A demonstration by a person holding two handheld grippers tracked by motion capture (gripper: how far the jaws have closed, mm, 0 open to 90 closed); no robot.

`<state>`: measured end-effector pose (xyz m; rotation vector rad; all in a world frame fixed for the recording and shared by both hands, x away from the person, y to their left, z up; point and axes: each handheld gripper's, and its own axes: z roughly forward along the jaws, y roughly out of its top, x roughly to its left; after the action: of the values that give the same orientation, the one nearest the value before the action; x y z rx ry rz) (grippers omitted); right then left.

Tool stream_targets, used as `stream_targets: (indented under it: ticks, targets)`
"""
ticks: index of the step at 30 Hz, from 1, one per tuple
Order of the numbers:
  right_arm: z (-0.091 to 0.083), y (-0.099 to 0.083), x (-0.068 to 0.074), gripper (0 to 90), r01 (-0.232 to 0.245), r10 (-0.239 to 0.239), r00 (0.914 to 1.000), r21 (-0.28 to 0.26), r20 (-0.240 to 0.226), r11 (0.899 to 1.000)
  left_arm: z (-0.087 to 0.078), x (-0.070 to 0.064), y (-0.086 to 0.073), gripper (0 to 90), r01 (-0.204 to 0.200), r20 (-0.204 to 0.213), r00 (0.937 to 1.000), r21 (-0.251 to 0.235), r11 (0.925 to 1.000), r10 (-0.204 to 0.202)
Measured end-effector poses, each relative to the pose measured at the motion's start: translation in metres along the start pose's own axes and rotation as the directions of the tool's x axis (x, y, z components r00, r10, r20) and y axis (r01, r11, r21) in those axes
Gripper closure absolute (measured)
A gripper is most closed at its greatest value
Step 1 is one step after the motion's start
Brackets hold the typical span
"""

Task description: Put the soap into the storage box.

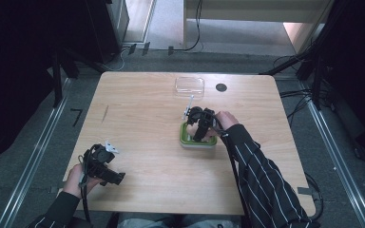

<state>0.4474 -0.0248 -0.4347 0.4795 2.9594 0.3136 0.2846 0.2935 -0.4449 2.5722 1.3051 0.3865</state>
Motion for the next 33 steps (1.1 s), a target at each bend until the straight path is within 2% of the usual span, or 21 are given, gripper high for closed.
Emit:
stream_targets:
  ticks: [33]
  targets:
    - [0.0072, -0.0013, -0.0005, 33.0, 0.005, -0.006, 1.0, 0.006, 0.004, 1.0, 0.0002, -0.0002, 0.0001, 0.5, 0.001, 0.002, 1.0, 0.002, 1.0, -0.001]
